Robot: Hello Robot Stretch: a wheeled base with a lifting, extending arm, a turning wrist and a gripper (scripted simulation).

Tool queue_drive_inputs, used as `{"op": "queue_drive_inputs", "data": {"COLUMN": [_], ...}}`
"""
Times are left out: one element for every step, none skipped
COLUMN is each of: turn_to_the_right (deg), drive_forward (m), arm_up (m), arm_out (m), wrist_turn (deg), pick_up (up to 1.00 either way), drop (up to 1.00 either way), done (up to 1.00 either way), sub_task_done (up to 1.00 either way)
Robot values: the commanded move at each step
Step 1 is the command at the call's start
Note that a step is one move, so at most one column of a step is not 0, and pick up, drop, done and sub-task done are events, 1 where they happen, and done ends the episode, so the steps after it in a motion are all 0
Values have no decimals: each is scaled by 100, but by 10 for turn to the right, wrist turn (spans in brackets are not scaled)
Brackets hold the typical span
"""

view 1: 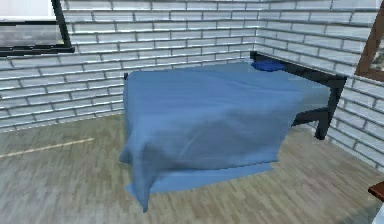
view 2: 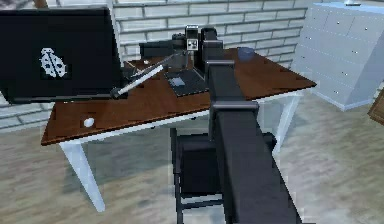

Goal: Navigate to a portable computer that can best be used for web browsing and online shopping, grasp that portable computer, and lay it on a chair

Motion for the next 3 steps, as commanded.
{"op": "queue_drive_inputs", "data": {"turn_to_the_right": [0,0,0], "drive_forward": [0,0,0], "arm_up": [0,0,0], "arm_out": [0,0,0], "wrist_turn": [450,450,270], "pick_up": [0,0,0], "drop": [0,0,0], "done": [0,0,0], "sub_task_done": [0,0,0]}}
